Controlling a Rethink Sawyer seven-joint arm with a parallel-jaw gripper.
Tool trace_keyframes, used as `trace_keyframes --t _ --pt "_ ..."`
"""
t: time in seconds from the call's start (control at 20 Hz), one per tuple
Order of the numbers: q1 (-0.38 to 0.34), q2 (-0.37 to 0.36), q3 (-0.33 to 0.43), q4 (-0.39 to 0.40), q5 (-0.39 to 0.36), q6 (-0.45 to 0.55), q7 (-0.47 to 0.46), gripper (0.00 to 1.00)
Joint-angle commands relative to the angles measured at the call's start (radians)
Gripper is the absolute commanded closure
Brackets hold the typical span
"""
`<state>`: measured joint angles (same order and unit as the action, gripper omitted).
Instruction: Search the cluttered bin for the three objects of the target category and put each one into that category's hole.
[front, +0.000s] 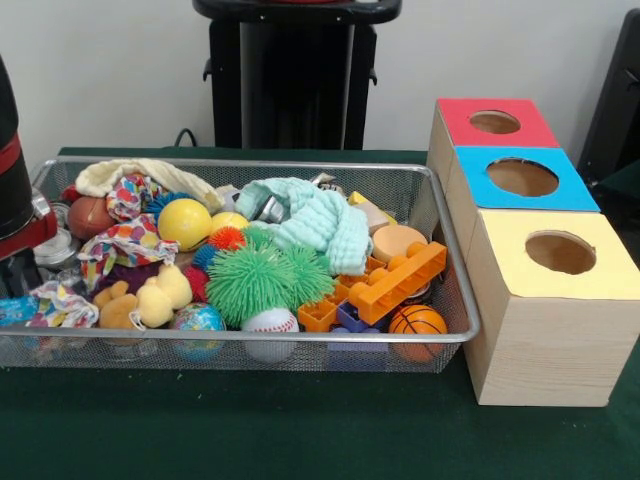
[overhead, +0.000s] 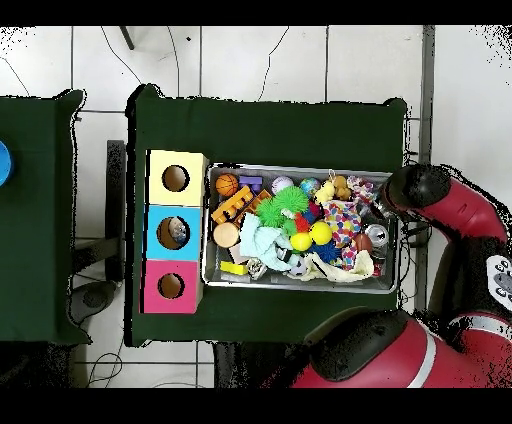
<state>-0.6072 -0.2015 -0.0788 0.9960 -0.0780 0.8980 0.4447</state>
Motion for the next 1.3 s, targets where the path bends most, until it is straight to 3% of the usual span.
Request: trace_keyframes --t 0.05,0.6,0.95,1.3 --pt "-0.001 0.111 -0.003 -0.031 -0.054 -0.046 0.212 1.00" --pt "0.056 0.078 -0.114 -0.058 -0.023 0.084 0.317 1.00" --pt "0.113 -0.123 -0.139 0.088 0.027 0.194 0.298 1.00" --pt "0.152 -0.213 -0.132 0.165 0.071 0.255 0.308 1.00"
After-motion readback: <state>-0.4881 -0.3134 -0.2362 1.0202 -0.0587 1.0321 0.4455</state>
